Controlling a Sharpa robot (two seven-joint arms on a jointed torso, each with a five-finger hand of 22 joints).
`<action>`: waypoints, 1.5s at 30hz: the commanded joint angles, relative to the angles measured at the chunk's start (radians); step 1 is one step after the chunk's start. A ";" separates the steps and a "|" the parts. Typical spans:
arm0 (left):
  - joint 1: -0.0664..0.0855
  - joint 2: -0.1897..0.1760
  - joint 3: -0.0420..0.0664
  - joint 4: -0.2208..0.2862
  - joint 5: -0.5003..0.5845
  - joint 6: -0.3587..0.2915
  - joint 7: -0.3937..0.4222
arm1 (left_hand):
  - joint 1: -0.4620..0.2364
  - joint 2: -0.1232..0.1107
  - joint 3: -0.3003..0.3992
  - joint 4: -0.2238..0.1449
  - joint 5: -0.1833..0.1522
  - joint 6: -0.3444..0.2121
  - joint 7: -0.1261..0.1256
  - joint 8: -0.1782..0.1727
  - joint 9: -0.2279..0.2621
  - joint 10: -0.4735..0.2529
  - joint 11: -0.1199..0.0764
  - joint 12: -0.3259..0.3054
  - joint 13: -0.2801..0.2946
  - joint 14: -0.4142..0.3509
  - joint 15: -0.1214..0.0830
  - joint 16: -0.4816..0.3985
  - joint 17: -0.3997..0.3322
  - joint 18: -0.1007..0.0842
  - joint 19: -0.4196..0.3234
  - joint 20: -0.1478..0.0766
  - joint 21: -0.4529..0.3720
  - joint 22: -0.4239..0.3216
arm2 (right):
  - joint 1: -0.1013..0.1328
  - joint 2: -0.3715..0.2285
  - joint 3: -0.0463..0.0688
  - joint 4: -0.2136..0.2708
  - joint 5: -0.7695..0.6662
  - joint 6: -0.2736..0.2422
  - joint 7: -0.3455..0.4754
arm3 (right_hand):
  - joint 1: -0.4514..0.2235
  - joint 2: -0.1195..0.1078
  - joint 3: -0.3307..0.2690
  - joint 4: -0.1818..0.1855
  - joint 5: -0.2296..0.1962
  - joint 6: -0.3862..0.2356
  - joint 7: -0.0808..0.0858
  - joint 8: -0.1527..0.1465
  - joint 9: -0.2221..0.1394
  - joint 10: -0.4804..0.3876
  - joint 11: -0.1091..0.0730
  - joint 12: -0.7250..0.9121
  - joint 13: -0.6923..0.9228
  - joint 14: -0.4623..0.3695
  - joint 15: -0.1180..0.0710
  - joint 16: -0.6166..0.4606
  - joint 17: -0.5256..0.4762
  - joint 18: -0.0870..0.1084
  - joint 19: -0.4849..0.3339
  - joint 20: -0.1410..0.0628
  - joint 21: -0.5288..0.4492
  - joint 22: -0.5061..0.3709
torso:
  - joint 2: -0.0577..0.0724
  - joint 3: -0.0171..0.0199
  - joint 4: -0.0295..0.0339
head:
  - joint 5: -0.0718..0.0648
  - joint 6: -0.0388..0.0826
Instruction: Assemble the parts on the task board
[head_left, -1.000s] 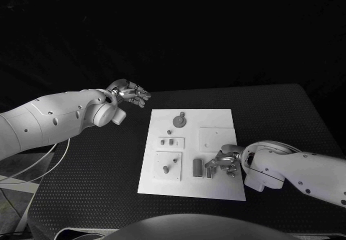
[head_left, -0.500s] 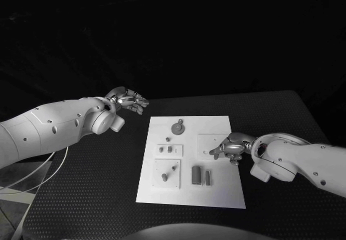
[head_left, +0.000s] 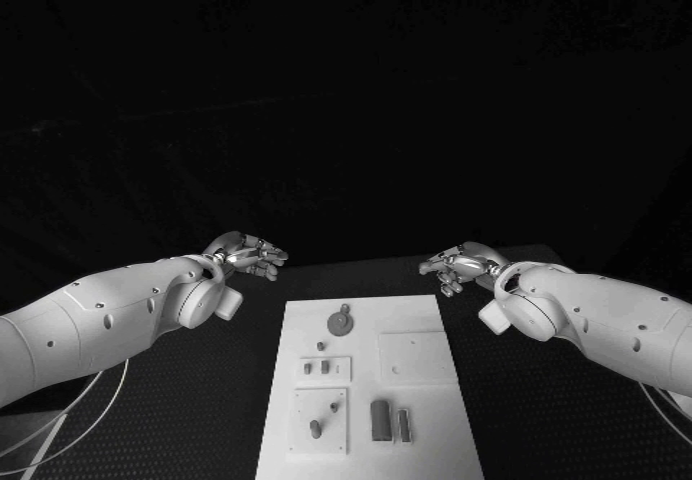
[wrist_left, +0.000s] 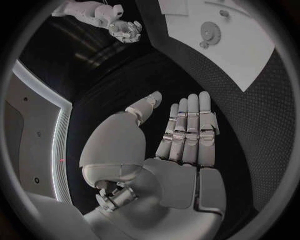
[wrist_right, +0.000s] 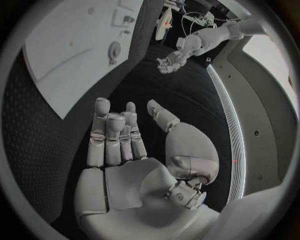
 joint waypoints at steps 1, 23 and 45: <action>0.001 0.016 0.002 -0.026 0.123 0.024 0.077 | -0.001 0.015 -0.004 -0.007 0.000 0.000 -0.004 0.000 0.000 0.005 0.000 0.001 -0.002 -0.025 0.010 -0.022 -0.004 0.009 -0.031 0.005 -0.009 -0.011 | -0.002 0.040 0.009 -0.095 0.103 0.036 0.146 | 0.001 0.008 0.003 -0.005 0.004 -0.021 0.007 -0.011 0.002 -0.034 0.011 -0.062 -0.047 -0.044 0.012 -0.074 -0.033 -0.024 -0.052 0.020 -0.048 -0.022 | -0.026 -0.0106 -0.0052 | -0.006 0.036; -0.010 0.147 0.006 -0.237 0.313 0.158 0.170 | -0.164 0.057 -0.146 -0.072 -0.083 -0.156 -0.038 -0.059 -0.023 -0.234 -0.005 -0.004 -0.122 -0.305 0.076 -0.257 -0.107 -0.051 -0.331 0.078 -0.008 -0.215 | -0.113 0.189 0.138 -0.353 0.253 0.125 0.239 | 0.012 0.034 -0.046 -0.011 0.002 -0.193 0.072 -0.084 -0.061 -0.226 0.166 -0.706 -0.587 -0.421 0.279 -0.695 -0.299 -0.159 -0.561 0.145 -0.380 -0.124 | -0.080 -0.0368 -0.0105 | -0.007 0.112; -0.096 0.072 0.054 0.062 0.324 -0.151 0.241 | -1.089 0.131 -0.530 0.149 -0.132 -0.866 -0.178 -0.317 -0.487 -1.136 -0.133 -0.070 -0.237 -0.999 -0.077 -0.429 -0.723 -0.051 -1.065 0.018 -0.072 -0.995 | -0.140 0.077 0.129 -0.055 0.345 -0.154 0.283 | -0.751 0.053 -0.661 0.273 -0.046 -0.990 -0.115 -0.167 -0.769 -1.055 -0.002 -1.072 -1.001 -1.156 0.102 -1.277 -0.751 -0.256 -1.065 -0.018 -0.680 -1.278 | -0.102 -0.0832 0.0648 | -0.044 0.024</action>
